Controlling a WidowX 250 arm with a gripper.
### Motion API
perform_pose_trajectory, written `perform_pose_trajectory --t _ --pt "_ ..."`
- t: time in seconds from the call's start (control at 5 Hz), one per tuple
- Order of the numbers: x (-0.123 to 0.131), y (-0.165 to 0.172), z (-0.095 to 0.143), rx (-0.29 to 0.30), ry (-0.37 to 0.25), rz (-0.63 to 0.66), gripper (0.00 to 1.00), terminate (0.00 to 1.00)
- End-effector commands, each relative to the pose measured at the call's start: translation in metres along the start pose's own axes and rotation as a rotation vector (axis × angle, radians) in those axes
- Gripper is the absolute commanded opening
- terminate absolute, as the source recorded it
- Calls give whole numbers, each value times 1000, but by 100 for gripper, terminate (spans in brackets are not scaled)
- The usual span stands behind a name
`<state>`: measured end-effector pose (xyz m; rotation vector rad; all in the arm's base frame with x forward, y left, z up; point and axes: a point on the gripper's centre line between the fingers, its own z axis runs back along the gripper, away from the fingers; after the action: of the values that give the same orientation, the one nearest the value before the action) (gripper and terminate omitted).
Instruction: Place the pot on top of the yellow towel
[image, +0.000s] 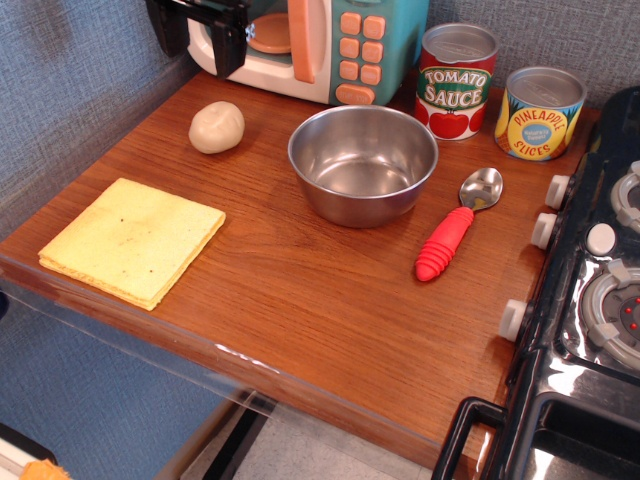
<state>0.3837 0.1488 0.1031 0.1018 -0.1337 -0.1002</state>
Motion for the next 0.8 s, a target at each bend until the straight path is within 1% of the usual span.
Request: perform_pose_trajectory --t 0.0,0.2,0.4,0.6 --pt "5 -12 31 52 -83 -32 100 0" --pt "3 -34 38 30 -96 -39 100 0" --pt "-5 -74 54 -5 -113 -80 100 0" --pt "-14 -103 57 -33 -101 -55 100 0"
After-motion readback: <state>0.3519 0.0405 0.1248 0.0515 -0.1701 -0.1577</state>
